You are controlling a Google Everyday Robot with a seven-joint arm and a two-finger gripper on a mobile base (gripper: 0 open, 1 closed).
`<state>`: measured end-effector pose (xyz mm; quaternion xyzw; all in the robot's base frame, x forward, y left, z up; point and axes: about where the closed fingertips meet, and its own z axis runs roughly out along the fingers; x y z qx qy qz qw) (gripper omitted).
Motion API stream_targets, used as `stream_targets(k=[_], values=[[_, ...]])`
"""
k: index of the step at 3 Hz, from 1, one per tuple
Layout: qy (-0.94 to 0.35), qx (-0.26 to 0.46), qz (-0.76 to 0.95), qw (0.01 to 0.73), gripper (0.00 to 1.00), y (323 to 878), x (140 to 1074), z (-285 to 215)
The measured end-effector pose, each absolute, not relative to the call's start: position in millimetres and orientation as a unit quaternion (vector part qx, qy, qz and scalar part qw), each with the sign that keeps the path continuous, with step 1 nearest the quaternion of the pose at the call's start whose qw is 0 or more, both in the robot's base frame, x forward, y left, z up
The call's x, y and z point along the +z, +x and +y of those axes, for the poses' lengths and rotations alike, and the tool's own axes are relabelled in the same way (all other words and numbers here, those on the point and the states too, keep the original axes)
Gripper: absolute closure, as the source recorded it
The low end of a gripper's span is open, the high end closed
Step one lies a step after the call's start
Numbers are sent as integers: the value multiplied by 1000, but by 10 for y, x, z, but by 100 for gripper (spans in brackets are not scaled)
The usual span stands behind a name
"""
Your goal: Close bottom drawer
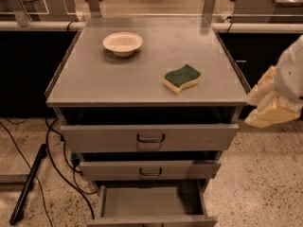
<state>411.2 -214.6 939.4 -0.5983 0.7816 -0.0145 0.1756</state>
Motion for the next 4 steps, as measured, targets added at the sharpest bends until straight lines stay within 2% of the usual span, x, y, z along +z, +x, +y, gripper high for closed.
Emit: stream_targets(k=[1,2,3,4], values=[[-590,11,787,181,85,3843,8899,-2122],[-570,61,804,154,100,3429,7968,-2131],[-551,131,817,110,100,2917,7156,-2066],[-551,136,817,99,100,2813,7074,-2068]])
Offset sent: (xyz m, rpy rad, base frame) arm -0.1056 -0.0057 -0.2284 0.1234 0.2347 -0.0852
